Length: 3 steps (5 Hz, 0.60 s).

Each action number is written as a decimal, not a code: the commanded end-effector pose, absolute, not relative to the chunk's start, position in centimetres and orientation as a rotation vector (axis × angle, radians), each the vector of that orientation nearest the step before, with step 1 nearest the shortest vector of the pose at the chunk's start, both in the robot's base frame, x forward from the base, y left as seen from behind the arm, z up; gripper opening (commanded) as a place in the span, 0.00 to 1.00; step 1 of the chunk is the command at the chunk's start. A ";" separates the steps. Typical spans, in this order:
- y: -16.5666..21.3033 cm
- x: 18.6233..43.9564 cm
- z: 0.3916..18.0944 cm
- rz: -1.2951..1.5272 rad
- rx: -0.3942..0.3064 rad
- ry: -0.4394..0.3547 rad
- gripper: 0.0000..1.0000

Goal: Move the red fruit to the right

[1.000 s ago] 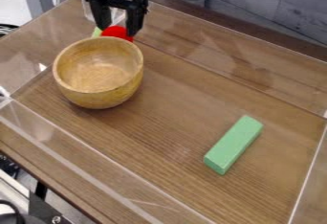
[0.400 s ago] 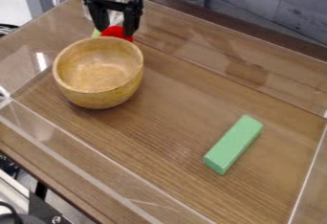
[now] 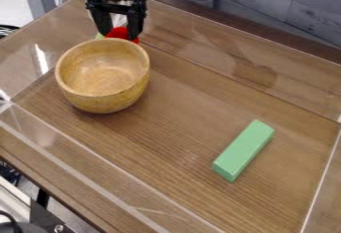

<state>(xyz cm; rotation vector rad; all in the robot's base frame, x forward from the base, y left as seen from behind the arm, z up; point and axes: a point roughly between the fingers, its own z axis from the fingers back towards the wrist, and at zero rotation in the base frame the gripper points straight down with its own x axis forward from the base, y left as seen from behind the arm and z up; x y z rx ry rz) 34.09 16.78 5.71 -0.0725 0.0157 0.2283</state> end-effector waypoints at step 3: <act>18.2 35.1 7.1 0.235 -0.069 -0.083 1.00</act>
